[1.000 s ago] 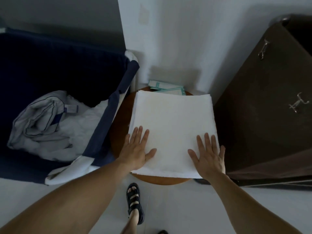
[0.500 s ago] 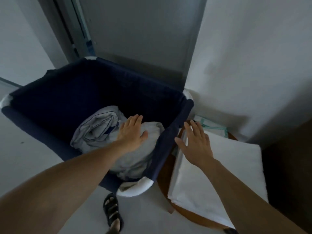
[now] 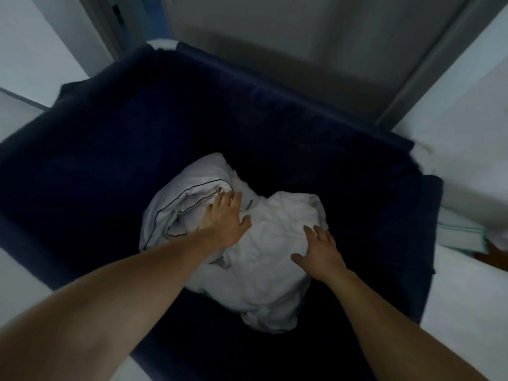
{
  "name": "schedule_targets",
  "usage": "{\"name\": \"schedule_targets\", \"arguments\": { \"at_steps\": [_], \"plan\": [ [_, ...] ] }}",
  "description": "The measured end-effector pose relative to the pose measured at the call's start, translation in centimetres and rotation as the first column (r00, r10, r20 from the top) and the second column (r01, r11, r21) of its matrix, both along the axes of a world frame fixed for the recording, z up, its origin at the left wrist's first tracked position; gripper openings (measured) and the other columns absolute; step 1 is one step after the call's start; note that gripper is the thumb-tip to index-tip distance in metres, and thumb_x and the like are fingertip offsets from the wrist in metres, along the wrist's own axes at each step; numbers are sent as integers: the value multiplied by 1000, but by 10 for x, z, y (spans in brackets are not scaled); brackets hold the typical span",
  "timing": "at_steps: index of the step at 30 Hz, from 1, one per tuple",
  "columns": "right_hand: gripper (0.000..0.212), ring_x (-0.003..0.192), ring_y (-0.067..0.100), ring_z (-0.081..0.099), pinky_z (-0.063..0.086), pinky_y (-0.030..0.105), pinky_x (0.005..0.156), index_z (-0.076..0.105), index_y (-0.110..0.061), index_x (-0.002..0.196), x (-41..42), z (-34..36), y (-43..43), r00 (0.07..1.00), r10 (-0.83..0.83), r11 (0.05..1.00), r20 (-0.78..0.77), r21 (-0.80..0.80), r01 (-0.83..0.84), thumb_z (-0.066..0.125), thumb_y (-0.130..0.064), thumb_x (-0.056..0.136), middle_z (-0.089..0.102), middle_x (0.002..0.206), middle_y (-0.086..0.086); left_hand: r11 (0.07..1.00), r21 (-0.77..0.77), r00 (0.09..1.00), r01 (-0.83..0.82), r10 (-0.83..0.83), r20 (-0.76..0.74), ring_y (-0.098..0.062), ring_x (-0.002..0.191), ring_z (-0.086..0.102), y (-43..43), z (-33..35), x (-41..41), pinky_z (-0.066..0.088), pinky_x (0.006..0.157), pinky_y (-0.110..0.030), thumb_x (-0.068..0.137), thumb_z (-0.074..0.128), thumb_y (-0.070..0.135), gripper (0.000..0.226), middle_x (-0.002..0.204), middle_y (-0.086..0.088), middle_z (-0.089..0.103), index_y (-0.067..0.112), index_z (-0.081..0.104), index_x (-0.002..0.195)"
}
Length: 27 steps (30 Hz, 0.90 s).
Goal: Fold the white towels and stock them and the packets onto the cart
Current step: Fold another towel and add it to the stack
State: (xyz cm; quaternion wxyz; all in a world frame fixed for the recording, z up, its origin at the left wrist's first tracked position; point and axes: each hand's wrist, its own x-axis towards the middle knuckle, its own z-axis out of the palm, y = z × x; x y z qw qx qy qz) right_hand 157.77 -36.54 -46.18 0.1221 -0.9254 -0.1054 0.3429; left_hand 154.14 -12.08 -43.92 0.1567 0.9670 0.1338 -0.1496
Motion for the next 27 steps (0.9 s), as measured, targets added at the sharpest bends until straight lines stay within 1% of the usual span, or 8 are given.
{"name": "schedule_targets", "arguments": {
  "at_steps": [9, 14, 16, 18, 19, 21, 24, 27],
  "plan": [
    [95, 148, 40, 12, 25, 46, 120, 4, -16, 159, 39, -159, 4, 957, -223, 972, -187, -117, 203, 63, -48, 92, -3, 164, 17, 994, -104, 990, 44, -57, -128, -31, 149, 16, -1, -120, 35, 17, 120, -46, 74, 11, 67, 100, 160, -15, 22, 9, 19, 155],
    [111, 149, 42, 5, 25, 49, 120, -8, -17, 158, 53, -207, 9, 947, -290, 948, -140, -175, 265, 71, -47, 87, -21, 162, 17, 994, -108, 978, 29, -50, -204, -28, 150, 14, 0, -173, 38, 17, 120, -44, 91, 28, 57, 81, 162, -13, 18, 11, 18, 156],
    [115, 146, 44, 17, 31, 47, 117, -10, -12, 157, 54, -214, 12, 924, -357, 924, -134, -195, 329, 75, -40, 85, -7, 161, 25, 992, -125, 974, 13, -41, -222, -28, 149, 14, -1, -184, 35, 17, 120, -44, 98, 37, 53, 74, 163, -12, 16, 12, 17, 156],
    [99, 136, 42, 38, 41, 43, 108, 7, -5, 157, 49, -213, 16, 915, -380, 913, -138, -214, 347, 73, -30, 87, 25, 153, 29, 989, -150, 969, -5, -32, -245, -28, 149, 15, -4, -185, 29, 18, 120, -44, 91, 32, 57, 81, 162, -12, 17, 12, 18, 156],
    [80, 128, 39, 49, 48, 41, 100, 28, -3, 151, 46, -210, 17, 924, -357, 921, -134, -214, 325, 70, -26, 88, 41, 145, 26, 987, -161, 966, -8, -34, -257, -28, 149, 15, -6, -181, 27, 18, 120, -44, 85, 28, 59, 86, 162, -13, 17, 11, 18, 156],
    [41, 108, 33, 63, 55, 35, 87, 60, -5, 121, 42, -193, 21, 931, -321, 940, -173, -176, 291, 65, -25, 86, 63, 123, 18, 981, -193, 958, -13, -43, -285, -27, 149, 12, -8, -169, 26, 17, 121, -44, 80, 27, 61, 92, 163, -12, 15, 12, 15, 157],
    [26, 93, 29, 65, 56, 32, 80, 68, -10, 103, 46, -150, 25, 883, -359, 931, -303, -57, 359, 66, -25, 81, 68, 104, 8, 969, -246, 945, 19, -98, -313, -24, 150, 10, -3, -142, 30, 15, 122, -41, 82, 45, 67, 98, 163, -9, 12, 15, 9, 157],
    [19, 89, 21, 62, 55, 32, 82, 66, -17, 101, 52, -99, 31, 884, -353, 915, -308, 85, 395, 66, -21, 82, 66, 99, 0, 951, -294, 930, 93, -188, -315, -22, 149, 12, 2, -100, 35, 13, 122, -36, 87, 67, 52, 98, 163, -6, 12, 18, 8, 157]
  ]
}}
